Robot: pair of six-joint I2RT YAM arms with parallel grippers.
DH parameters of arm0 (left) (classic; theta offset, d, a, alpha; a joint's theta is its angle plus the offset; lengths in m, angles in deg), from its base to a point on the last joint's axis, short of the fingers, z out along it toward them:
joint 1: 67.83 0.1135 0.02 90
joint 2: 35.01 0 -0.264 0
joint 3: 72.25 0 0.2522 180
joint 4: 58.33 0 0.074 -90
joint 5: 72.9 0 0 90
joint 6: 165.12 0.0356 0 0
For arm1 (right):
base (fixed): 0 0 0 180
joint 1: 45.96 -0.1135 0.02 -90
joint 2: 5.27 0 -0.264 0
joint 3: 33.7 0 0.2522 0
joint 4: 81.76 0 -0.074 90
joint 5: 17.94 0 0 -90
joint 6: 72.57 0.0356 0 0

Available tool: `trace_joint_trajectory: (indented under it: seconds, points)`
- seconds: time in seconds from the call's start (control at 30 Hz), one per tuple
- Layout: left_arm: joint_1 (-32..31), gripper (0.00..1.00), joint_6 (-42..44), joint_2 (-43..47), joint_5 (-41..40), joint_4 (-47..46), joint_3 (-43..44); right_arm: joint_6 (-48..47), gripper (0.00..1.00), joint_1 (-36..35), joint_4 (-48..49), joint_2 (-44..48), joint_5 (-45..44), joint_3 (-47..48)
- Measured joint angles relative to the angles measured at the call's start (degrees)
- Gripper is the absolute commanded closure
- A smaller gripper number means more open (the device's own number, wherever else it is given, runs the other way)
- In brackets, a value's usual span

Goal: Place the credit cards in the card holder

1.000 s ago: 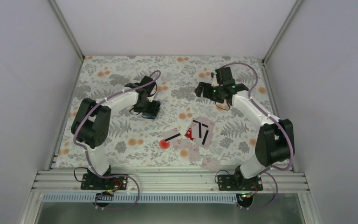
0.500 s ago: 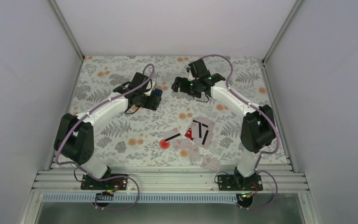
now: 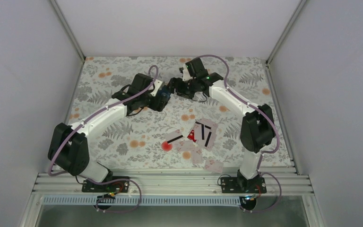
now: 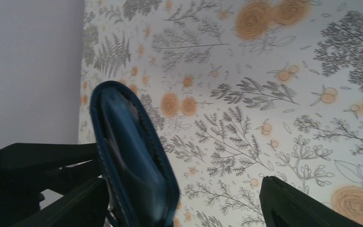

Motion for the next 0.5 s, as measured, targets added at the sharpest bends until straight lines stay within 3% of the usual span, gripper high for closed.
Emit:
trace_joint_trajectory:
  seconds: [0.07,0.27,0.5]
  points:
    - [-0.3,0.22,0.6,0.3,0.6,-0.2,0.0,-0.3,0.31,0.0,0.8,0.0,1.7,0.0]
    - [-0.6,0.22,1.4,1.6,2.7,-0.2,0.0,-1.1,0.37,0.0,3.9,0.2,6.2,-0.2]
    - [-0.5,0.22,-1.7,2.9,8.5,-1.2,0.0,-3.2,0.38,2.1,6.1,7.2,7.0,-5.1]
